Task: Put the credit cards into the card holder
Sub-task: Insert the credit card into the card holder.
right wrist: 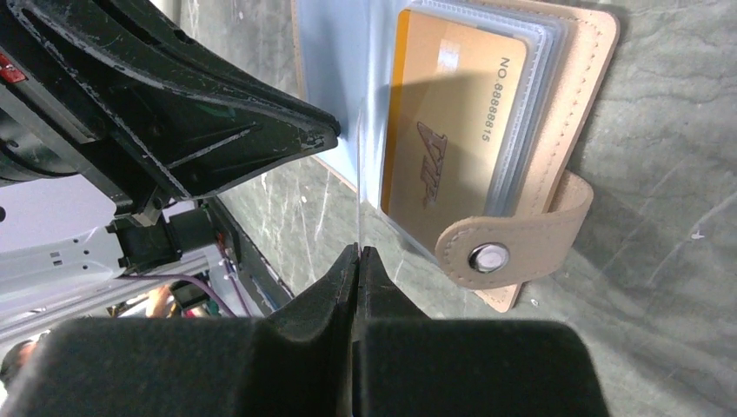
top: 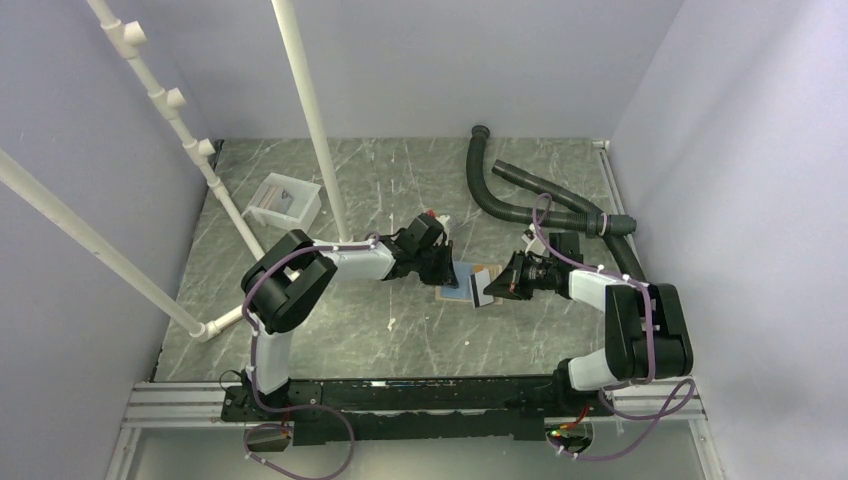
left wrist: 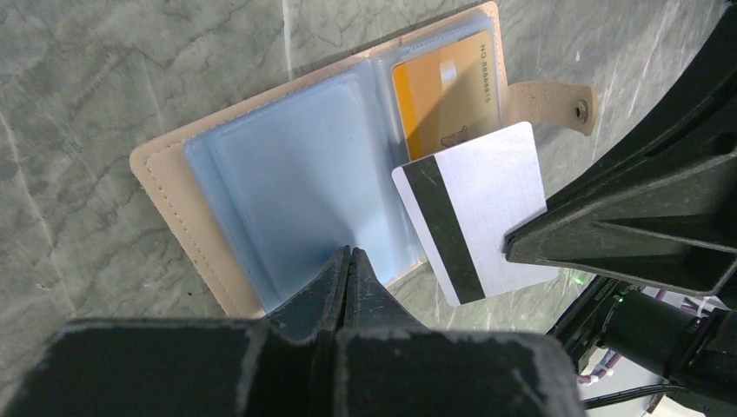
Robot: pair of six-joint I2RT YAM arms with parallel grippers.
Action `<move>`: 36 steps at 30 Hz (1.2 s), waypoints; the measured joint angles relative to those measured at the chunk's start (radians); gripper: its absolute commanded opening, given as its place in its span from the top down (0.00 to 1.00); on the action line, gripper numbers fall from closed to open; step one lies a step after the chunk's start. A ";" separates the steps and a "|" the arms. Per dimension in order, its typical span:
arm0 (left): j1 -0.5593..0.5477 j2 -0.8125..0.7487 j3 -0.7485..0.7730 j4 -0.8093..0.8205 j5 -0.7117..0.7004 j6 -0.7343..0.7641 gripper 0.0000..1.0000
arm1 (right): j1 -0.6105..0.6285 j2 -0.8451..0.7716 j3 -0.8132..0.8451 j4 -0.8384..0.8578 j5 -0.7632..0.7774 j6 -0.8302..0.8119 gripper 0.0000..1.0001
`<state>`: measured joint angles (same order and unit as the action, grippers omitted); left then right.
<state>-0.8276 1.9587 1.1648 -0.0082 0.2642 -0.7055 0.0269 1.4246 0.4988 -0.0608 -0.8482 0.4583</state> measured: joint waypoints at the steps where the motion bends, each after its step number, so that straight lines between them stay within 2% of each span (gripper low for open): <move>1: 0.000 0.000 -0.001 0.002 0.000 -0.005 1.00 | 0.000 0.007 0.000 0.005 0.000 0.003 1.00; 28: 0.004 0.000 -0.016 0.027 0.019 -0.021 1.00 | 0.000 0.217 0.017 0.253 -0.071 0.082 1.00; 36: 0.004 0.000 -0.016 0.029 0.021 -0.021 1.00 | 0.005 0.232 0.031 0.274 -0.071 0.088 1.00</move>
<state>-0.8234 1.9587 1.1484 0.0204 0.2848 -0.7265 0.0322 1.6569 0.5297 0.2127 -0.9188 0.5465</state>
